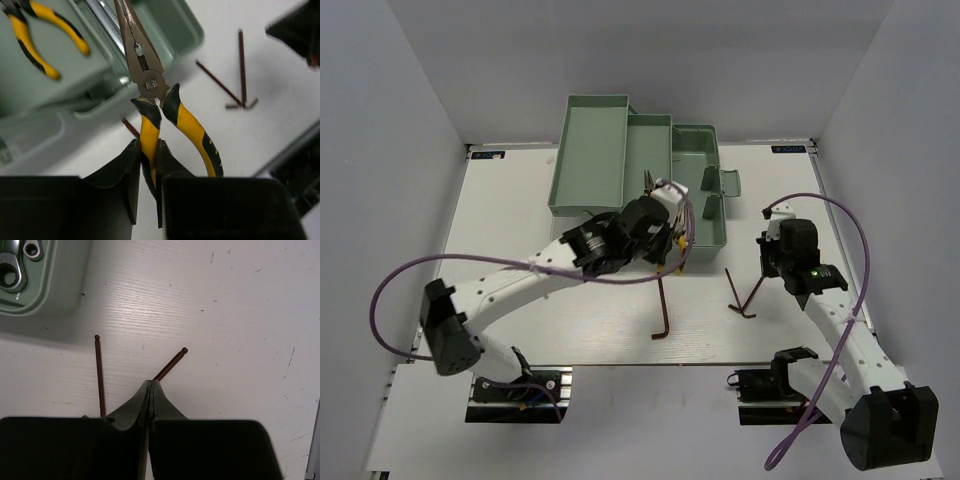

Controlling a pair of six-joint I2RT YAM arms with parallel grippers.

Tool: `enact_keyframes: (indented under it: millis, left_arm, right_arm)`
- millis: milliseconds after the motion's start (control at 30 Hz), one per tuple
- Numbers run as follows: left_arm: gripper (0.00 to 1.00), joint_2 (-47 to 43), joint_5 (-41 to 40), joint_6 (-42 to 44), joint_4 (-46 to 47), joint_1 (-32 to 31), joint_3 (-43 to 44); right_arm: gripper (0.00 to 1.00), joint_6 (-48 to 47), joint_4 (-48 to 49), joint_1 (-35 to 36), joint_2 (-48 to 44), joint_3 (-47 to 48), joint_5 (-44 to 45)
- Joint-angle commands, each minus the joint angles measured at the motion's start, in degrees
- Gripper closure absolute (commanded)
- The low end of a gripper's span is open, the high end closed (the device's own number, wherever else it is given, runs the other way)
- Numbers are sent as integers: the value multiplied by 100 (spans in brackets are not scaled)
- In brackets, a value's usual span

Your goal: Sort the tools into containers

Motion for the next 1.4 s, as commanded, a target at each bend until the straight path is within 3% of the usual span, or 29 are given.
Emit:
enact_keyframes:
  millis: [0,100,133,233,533,800,867,967,1000,1033,1133,1267,1367]
  left_arm:
    - [100,548,-536,270,293,469,941]
    - [100,1190,-483,323,241,882,1600]
    - [100,1504,-483,323,240,979,1932]
    - [100,1919,-483,323,4,1313,2557]
    - [100,3492,-342,797,-832,2026,4412]
    - [99,3687,-387,1062,-1034,2360,4414]
    - [91,3687,-299,1062,-920,2360,4204]
    - [56,3538,-97,1062,-736,2360,4019]
    - [39,3538,-18,1114,-683,2360,4019]
    - [36,3486,35,1114,-683,2360,4106]
    - [28,3485,88,1167,-814,2360,4414]
    - [27,3117,298,1219,-806,2290,4371]
    - [27,2213,939,1272,-394,2228,3608]
  right_arm:
    - [100,50,87,-146,-131,-60,-118]
    - [92,-74,140,-190,-140,-148,-171]
    - [81,-135,123,-208,-132,-139,-197]
    - [61,-153,114,-243,-176,-183,-276]
    - [51,-188,105,-349,-114,-201,-364]
    - [28,-223,88,-428,0,-192,-496]
    - [28,-223,17,-428,44,-166,-540]
    - [36,-214,-79,-472,88,-122,-663]
    - [40,-240,-88,-481,97,-122,-663]
    - [49,-275,-184,-516,106,-130,-1072]
    - [58,-425,-395,-542,228,-104,-1653]
    - [62,-697,-449,-534,352,-174,-2165]
    - [67,-786,-563,-534,580,-122,-1992]
